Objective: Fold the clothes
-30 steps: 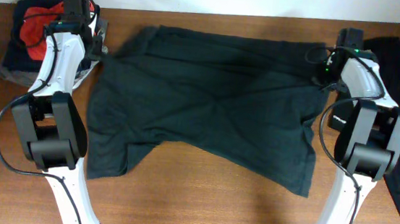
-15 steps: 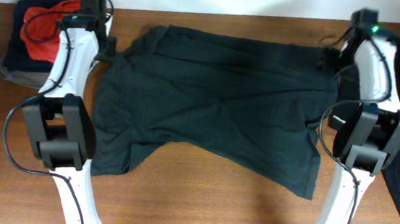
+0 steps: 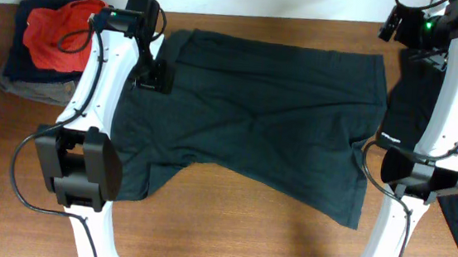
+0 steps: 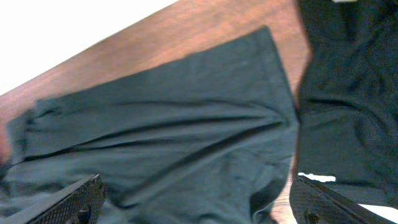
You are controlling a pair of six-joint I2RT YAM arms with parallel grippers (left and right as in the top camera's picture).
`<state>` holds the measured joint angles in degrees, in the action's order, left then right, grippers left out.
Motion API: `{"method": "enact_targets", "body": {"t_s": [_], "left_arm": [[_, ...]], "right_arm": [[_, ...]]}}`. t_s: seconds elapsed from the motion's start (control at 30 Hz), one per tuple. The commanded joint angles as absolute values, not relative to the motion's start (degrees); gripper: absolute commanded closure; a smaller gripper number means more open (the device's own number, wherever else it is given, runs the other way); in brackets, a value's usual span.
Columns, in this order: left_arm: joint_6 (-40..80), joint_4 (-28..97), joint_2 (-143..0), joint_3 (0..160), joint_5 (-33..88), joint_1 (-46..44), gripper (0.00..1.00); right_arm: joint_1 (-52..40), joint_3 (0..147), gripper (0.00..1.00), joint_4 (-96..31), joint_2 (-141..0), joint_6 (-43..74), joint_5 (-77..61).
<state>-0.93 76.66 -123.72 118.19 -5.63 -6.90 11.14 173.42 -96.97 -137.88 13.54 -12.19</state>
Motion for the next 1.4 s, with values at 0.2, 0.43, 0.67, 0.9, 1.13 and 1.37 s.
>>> {"method": "enact_targets", "body": {"t_s": [0.2,0.43,0.67,0.9,1.13,1.37], "left_arm": [[2.22,87.79,-122.17,119.0,0.27,-6.48,0.06],[6.68,93.56,-119.96,119.0,0.25,-6.55,0.06],[9.85,96.44,-111.57,118.87,0.03,-7.6,0.06],[13.32,95.26,-93.78,113.49,-4.12,-11.11,0.06],[13.26,86.98,-82.5,95.13,0.71,-12.05,0.17],[13.74,75.0,-83.29,75.4,0.95,-11.88,0.39]], "right_arm": [[3.01,167.26,0.01,-97.36,-124.75,14.41,-13.15],[-2.5,142.67,0.01,-97.34,-106.41,14.35,-3.03],[-3.29,122.21,0.01,-97.34,-92.66,13.98,-0.16],[-3.36,109.54,0.01,-97.1,-85.06,14.04,-0.12],[-3.31,95.07,0.01,-88.66,-83.35,14.04,-0.14],[-3.25,80.16,0.28,-76.93,-83.53,15.53,-0.14]]}}
